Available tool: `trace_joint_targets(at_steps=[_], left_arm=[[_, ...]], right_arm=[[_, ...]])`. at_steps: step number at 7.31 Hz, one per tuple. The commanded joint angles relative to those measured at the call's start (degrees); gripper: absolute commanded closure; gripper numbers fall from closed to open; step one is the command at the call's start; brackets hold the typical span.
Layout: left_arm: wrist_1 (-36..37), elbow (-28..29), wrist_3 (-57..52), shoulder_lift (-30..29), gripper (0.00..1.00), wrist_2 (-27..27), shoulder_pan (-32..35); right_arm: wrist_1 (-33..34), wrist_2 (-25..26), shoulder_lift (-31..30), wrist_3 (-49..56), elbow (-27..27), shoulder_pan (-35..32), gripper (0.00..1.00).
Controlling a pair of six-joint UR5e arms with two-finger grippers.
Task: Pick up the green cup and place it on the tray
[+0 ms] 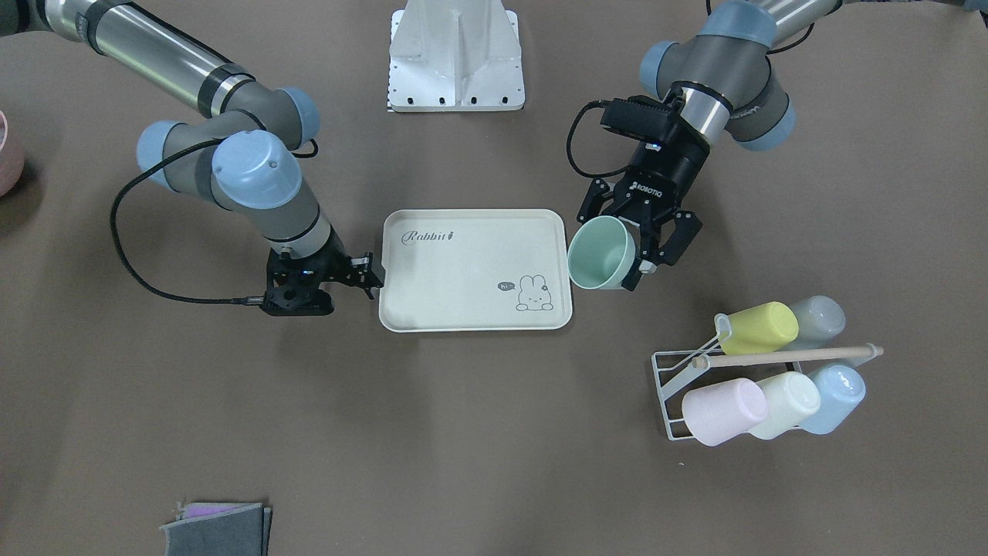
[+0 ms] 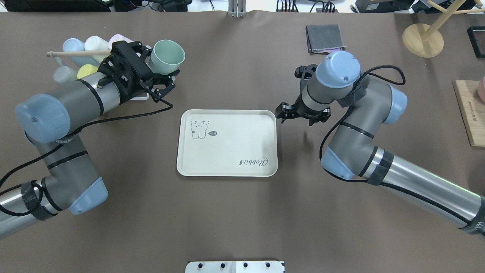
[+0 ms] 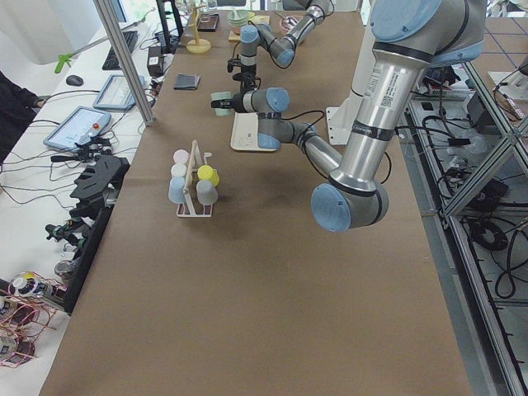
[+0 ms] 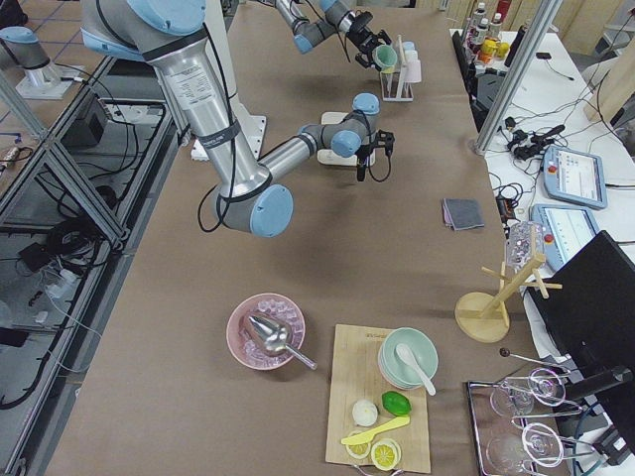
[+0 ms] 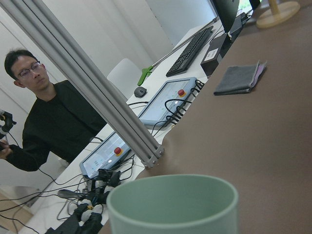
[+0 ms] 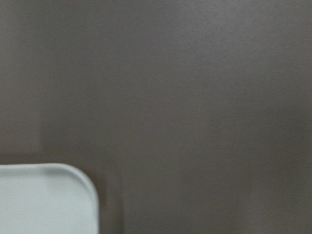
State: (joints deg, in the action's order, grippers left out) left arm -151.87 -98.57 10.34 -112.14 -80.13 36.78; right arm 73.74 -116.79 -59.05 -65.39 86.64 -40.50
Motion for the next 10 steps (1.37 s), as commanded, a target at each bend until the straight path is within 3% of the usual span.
trace_joint_targets(at_steps=[1,5,7,9,10], left_arm=[[-2.18,0.91,10.97,-1.77,1.0,-4.85,-0.13],[-20.35,18.28,24.46,-11.93,1.0,-11.18,-0.83],[-24.14,22.95,24.55,-12.93,1.0,-12.94,-2.93],[-30.75,27.63,24.46,-13.11,1.0,-14.17,-4.52],[-30.85,28.6,24.29,-13.19,1.0,-16.7,-5.22]], right_arm=[[0.17,-4.48,-6.48,6.12,3.09,-6.84,0.0],[0.17,-6.87,-24.21,23.95,10.72,-17.57,0.0],[0.17,-9.5,-34.24,37.03,14.25,-24.94,0.0],[0.43,-10.39,-40.5,51.0,14.26,-32.5,0.0],[5.57,-11.78,-41.22,54.81,14.87,-36.89,0.0]])
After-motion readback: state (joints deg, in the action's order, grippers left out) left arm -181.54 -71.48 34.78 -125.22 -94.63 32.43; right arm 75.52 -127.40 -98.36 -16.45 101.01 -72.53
